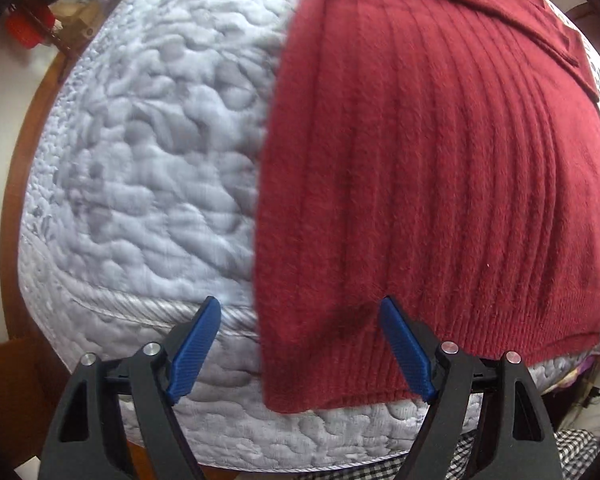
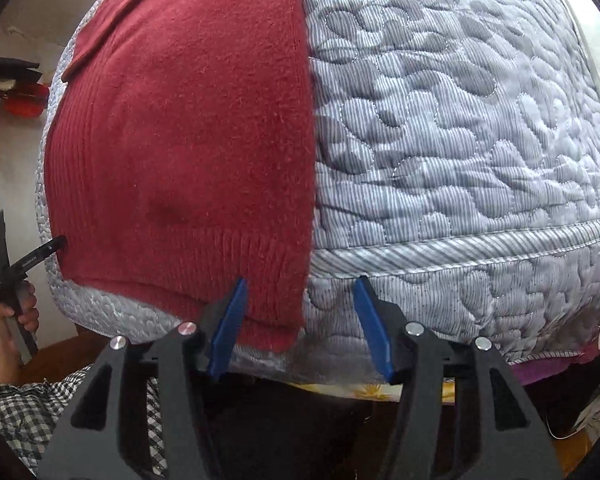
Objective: Fold small clothes
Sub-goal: 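Move both grippers to the sweater hem and close on its corners, then lift the hem with both grippers, fold it toward the collar, release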
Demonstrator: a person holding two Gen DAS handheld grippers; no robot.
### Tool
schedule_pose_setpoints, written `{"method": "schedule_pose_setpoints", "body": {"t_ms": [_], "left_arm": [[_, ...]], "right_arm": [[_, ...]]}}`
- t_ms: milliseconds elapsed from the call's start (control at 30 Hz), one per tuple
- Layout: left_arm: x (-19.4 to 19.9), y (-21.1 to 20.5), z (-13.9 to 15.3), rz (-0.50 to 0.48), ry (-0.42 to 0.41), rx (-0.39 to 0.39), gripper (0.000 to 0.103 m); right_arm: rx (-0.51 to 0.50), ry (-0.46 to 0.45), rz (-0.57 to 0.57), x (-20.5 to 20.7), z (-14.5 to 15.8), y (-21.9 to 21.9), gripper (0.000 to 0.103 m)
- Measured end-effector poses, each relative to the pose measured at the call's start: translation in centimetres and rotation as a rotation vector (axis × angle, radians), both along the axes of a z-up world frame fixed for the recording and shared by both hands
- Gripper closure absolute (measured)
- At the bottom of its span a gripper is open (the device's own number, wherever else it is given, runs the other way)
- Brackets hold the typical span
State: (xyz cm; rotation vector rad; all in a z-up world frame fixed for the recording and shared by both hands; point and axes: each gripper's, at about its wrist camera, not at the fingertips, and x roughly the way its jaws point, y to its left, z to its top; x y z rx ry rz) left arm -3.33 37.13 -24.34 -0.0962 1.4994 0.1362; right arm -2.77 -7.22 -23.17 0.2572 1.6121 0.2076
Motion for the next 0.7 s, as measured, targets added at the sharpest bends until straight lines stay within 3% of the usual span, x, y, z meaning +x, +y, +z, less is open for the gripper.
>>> {"method": "schedule_pose_setpoints", "body": {"t_ms": [167,200,267,433,567,700], "left_arm": [[0.0,-0.6,-0.8,-0.006,0.008,0.002,0.021],[0.0,-0.8,-0.8,-0.010,0.006,-0.015,0.025],[-0.1,-1.4,-0.8,-0.015,0.012,-0.053,0.029],[0.0,-4.3,-0.3,-0.040,0.019,-0.059,0.038],[0.3,-4.8,0.0,-0.022,0.015,-0.124,0.087],[0.5,-4.1,0.8,0.022,0.000,-0.192,0.090]], "right_arm": [[0.008,-0.004,0.010,-0.2,-1.2,1.5,0.043],[0.019,-0.008,0.021,-0.3,-1.4,1.9,0.044],[0.062,0.007,0.034,-0.6,-1.6,3.1,0.049],[0.071,0.017,0.072,-0.5,-2.4,5.7,0.056],[0.072,0.018,0.096,-0.6,-2.3,5.9,0.097],[0.131,0.009,0.089,-0.5,-1.3,5.9,0.097]]}}
